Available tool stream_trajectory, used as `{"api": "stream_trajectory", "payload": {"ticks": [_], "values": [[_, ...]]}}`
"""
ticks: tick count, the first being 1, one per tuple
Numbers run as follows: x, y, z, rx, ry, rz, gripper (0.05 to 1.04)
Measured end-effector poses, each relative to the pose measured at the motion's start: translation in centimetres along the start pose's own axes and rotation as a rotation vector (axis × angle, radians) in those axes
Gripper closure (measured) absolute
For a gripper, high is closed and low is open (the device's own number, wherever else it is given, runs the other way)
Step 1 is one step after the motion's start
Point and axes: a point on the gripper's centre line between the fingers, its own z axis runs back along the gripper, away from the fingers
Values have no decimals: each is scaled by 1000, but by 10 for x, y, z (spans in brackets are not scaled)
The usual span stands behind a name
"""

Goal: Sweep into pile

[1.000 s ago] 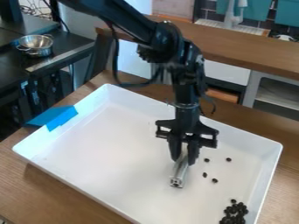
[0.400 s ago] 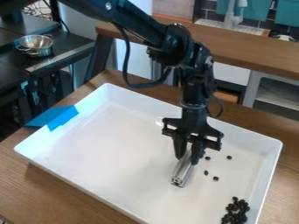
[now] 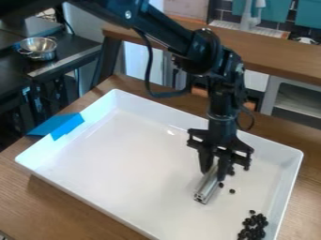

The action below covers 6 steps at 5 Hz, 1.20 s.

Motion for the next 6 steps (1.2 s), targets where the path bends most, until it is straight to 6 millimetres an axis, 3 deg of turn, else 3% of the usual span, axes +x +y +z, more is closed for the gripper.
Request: {"api": "stream_trajectory", "payload": {"ticks": [4,6], "values": [[4,-16,-3,5,6,-95,744],[-6,-26,-7,1,-7,-115,744]]}}
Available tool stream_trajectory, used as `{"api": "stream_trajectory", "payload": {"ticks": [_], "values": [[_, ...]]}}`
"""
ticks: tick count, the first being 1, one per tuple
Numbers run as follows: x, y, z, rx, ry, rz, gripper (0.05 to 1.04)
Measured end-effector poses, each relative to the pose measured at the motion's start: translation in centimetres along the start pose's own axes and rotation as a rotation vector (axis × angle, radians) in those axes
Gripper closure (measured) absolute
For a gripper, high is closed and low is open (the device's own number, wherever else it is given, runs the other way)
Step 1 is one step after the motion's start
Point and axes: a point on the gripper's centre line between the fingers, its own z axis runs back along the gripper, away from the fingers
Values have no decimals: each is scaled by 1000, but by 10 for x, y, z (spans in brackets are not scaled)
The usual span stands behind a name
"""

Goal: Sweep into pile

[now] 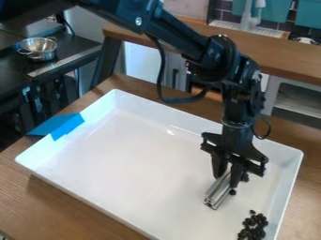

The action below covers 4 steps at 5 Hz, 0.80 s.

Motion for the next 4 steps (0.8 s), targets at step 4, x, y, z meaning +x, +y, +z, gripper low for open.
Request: {"api": "stream_trajectory", "payload": {"ticks": [4], "values": [[-13,-43,-2,-61,47,-40,745]]}}
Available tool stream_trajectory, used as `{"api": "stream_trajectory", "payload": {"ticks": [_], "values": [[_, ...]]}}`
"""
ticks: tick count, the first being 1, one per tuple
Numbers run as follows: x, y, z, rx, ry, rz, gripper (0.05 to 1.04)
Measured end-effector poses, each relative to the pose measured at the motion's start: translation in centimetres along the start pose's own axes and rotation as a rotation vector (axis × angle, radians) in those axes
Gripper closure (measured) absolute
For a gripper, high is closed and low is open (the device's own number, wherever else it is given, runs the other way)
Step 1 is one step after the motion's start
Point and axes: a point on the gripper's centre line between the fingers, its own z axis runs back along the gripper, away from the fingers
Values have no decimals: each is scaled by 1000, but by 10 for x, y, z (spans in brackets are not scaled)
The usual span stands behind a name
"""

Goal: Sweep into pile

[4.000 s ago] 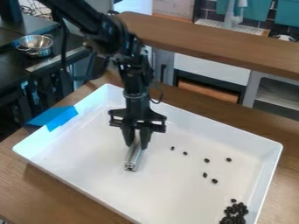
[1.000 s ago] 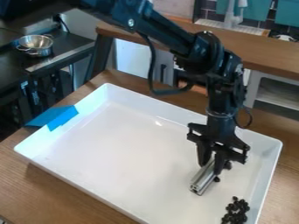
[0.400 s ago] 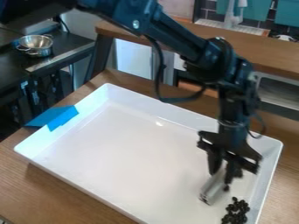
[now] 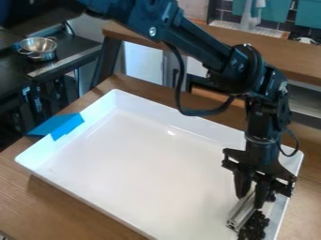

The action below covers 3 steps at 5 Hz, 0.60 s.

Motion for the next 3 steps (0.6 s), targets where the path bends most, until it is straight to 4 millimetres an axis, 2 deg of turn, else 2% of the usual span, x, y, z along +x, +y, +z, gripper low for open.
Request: {"api": "stream_trajectory", "payload": {"ticks": [1,2,3], "values": [[-1,3,1,-3,-1,11,745],[-6,28,7,-7,1,51,745],[-10,60,27,-36,-10,98,745]]}}
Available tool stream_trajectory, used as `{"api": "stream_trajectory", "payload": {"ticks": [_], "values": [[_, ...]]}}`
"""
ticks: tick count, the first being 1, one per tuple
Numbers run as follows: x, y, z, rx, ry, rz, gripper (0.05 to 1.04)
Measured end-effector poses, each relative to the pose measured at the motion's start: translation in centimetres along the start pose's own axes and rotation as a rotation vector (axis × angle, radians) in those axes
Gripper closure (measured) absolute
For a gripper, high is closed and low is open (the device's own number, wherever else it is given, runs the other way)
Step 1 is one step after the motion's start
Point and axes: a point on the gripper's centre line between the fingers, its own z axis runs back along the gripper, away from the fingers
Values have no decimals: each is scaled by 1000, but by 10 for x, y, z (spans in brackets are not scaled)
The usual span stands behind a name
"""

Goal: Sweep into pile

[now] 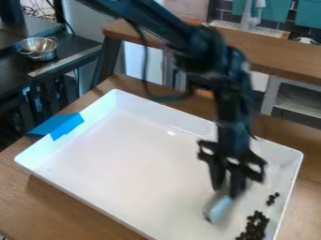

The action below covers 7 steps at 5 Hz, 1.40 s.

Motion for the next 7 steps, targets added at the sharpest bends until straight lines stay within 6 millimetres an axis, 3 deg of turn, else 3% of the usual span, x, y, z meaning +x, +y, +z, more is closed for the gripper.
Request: {"api": "stream_trajectory", "payload": {"ticks": [1,4,5,7], "values": [[-10,43,32,-39,-8,39,744],[-63,178,68,-48,-37,142,745],[-69,201,72,-26,-74,152,745],[-70,231,61,18,-98,194,745]]}}
